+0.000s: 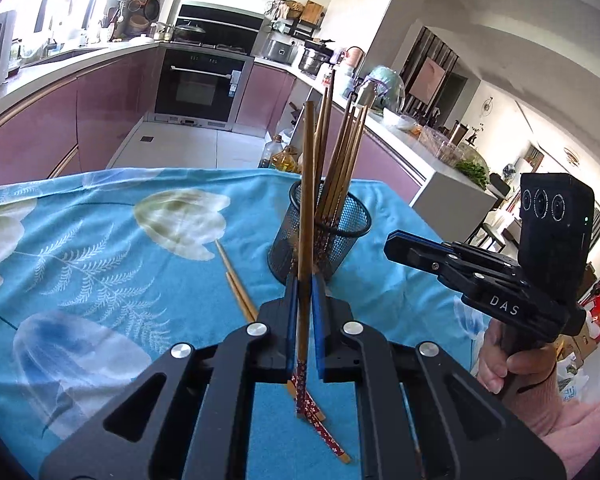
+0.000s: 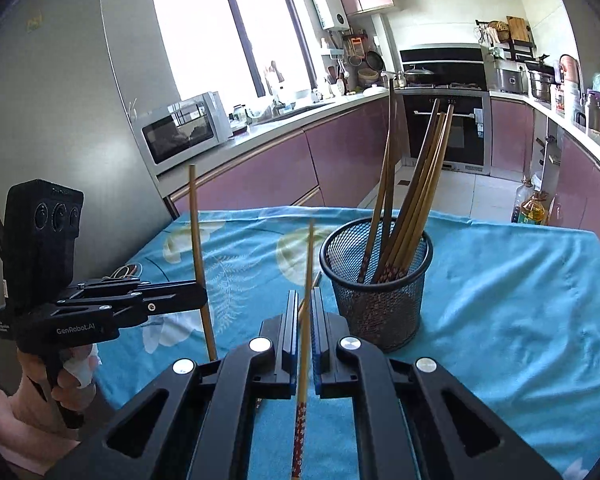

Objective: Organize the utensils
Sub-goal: 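Lift both chopsticks upright and insert them into the mesh cup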

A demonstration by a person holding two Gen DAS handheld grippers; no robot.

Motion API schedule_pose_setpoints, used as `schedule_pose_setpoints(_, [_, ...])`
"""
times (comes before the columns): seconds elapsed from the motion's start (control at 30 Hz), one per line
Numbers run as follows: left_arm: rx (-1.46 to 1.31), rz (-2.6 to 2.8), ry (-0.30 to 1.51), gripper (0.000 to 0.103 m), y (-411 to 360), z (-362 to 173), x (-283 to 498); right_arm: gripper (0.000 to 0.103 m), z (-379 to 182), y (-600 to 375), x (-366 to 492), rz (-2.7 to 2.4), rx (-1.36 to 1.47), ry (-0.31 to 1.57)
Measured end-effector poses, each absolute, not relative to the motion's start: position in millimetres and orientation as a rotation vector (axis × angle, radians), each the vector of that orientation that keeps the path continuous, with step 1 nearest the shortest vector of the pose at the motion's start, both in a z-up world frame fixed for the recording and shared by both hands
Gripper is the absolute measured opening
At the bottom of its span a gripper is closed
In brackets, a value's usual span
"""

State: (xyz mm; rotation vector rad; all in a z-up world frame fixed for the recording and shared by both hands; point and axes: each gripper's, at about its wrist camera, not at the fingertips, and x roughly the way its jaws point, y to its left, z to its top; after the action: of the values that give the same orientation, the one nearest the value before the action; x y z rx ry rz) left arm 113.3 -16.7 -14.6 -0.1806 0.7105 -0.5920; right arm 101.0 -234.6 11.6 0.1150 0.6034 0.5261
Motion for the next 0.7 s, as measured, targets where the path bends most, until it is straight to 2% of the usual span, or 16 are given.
schedule_pose_setpoints(0.27, [-0.189, -0.577, 0.703, 0.008, -14.4, -8.0, 115.9, 0.010, -15.9, -222.0, 119.3, 0.532, 0.050, 0.736])
schedule_pose_setpoints(0.33, [-0.197, -0.569, 0.710, 0.008, -11.9, -10.9, 116.4, 0.017, -33.3, -210.6, 125.6, 0.540, 0.024, 0.803])
schedule_pose_setpoints(0.37, [-0.202, -0.564, 0.712, 0.008, -10.0, -11.5, 116.4, 0.024, -42.6, -206.4, 129.9, 0.529, 0.016, 0.828])
schedule_pose_setpoints(0.4, [-0.204, -0.562, 0.713, 0.008, -8.7, -11.7, 116.7, 0.025, -50.4, -201.9, 132.9, 0.531, 0.007, 0.851])
schedule_pose_setpoints(0.63, [-0.210, -0.554, 0.712, 0.008, -4.2, -12.5, 118.3, 0.023, -85.7, -175.3, 140.2, 0.496, -0.105, 0.907])
schedule_pose_setpoints(0.67, [-0.209, -0.553, 0.712, 0.008, -4.1, -12.5, 118.3, 0.020, -86.5, -172.6, 139.0, 0.483, -0.130, 0.901])
schedule_pose_setpoints(0.7, [-0.211, -0.554, 0.712, 0.008, -3.8, -12.6, 118.5, 0.012, -86.4, -171.6, 137.2, 0.480, -0.141, 0.898])
